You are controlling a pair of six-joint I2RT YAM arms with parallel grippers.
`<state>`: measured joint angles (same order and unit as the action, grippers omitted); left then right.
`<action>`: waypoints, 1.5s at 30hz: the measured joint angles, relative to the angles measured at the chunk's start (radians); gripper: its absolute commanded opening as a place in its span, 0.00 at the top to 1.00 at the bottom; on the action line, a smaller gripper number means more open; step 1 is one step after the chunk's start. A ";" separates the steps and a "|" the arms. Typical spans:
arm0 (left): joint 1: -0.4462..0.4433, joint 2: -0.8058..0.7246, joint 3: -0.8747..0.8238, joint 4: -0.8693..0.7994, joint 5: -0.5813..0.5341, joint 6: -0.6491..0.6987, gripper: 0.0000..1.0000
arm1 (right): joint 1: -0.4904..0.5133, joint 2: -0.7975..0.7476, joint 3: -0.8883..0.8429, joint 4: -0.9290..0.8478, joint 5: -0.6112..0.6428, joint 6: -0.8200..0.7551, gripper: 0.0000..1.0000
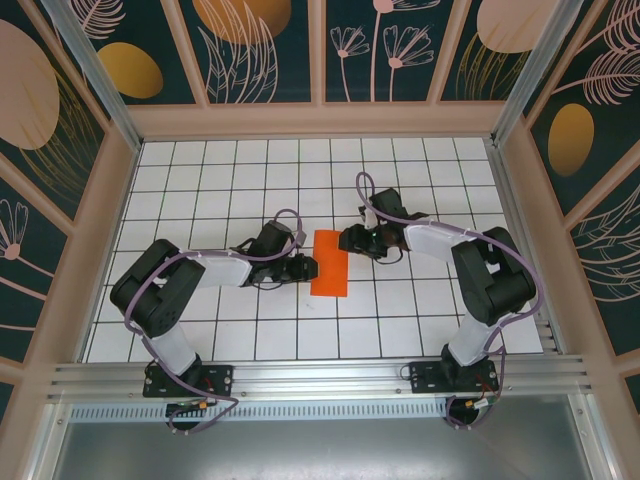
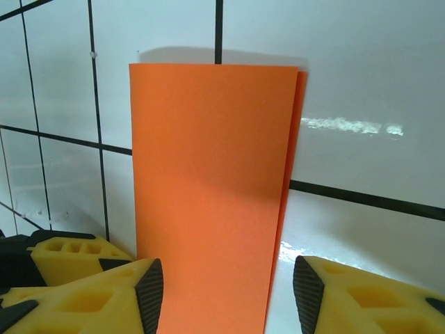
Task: Fold a paper plane with a square sheet of paper (fold left side to right side)
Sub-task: Fold the triangle a second time at the center of the table.
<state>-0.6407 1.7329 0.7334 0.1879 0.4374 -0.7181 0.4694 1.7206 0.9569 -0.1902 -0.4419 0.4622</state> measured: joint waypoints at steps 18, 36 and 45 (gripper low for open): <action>-0.075 0.041 0.167 -0.269 -0.163 0.072 0.70 | -0.004 0.000 0.004 -0.021 0.031 0.000 0.40; -0.085 0.046 0.182 -0.281 -0.177 0.078 0.70 | -0.015 0.043 0.039 0.002 -0.023 0.018 0.38; -0.085 0.046 0.182 -0.279 -0.177 0.078 0.70 | -0.023 0.159 0.152 0.007 -0.018 0.007 0.33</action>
<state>-0.7261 1.7786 0.9154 -0.0910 0.2604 -0.6399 0.4465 1.8801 1.1088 -0.1829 -0.4603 0.4694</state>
